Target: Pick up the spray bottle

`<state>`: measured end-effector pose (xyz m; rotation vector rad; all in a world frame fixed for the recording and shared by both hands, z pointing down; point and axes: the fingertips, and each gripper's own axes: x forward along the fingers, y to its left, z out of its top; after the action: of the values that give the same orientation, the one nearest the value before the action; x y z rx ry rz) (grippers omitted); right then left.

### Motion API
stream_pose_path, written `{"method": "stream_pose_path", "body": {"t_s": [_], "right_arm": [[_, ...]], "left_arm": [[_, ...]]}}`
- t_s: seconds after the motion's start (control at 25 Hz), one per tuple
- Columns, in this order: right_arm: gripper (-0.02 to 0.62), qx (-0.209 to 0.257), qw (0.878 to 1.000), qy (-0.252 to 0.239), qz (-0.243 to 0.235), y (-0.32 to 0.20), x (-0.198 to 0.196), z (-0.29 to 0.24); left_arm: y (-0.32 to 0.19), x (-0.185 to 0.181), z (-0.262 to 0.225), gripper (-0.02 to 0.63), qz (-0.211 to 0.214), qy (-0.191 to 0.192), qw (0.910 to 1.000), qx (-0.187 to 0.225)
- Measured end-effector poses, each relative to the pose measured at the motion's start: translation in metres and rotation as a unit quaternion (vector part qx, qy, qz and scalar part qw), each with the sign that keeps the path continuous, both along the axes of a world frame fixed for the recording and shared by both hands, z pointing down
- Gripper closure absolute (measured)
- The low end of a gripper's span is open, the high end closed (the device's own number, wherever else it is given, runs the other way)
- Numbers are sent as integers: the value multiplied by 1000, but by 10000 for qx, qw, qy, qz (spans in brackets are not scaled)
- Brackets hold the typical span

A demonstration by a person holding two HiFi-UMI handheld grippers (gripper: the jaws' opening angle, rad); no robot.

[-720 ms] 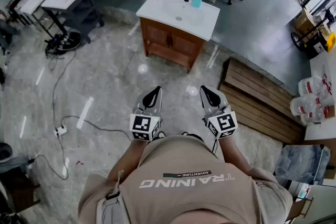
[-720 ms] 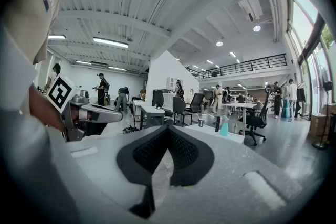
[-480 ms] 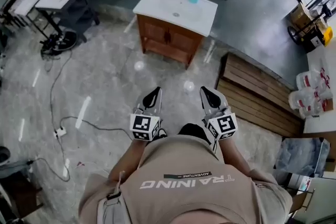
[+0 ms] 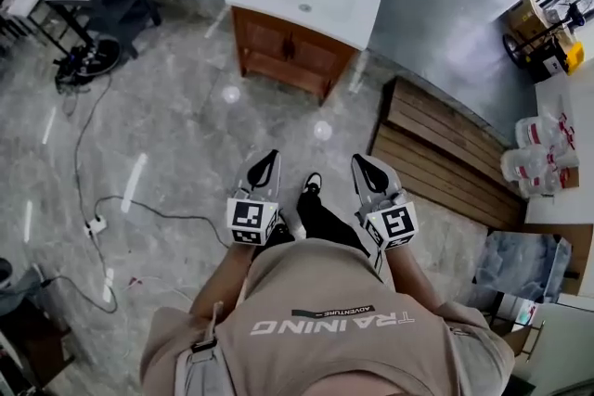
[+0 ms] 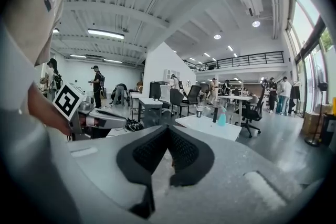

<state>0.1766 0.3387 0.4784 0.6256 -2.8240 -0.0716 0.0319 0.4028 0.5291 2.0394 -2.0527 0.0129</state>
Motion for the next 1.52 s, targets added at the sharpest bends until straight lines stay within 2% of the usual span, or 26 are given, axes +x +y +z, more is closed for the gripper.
{"method": "stream_pose_path", "body": {"t_s": [0.16,0.32,0.6,0.96,1.24,1.4,1.52], "right_arm": [[594,-202,9998,30,-15,-9,-5,15],[594,-317,9995,-25,-37,-27,-11,23],[594,-478,9983,-309,-83,-101,-30,25],[594,-498,9964,-612,-306,-189,-63,14],[594,-738,9947,-530,-475,-250,-74,39],[594,-685,9949,-472,-562,-260,-77,40],[594,-869,9944,-384,-470,-273,-78,54]], "left_arm": [[-11,-3,4,588,31,-151,9999,-56],[-26,-8,8,588,-59,-46,9998,-181],[-86,-45,-10,588,-254,-335,9989,-208],[-162,-67,-37,588,-383,-550,9976,-158],[-216,-59,-36,588,-359,-539,9975,-296],[-228,-53,-30,588,-274,-504,9973,-459],[-243,-58,-26,588,-229,-413,9972,-579]]}}
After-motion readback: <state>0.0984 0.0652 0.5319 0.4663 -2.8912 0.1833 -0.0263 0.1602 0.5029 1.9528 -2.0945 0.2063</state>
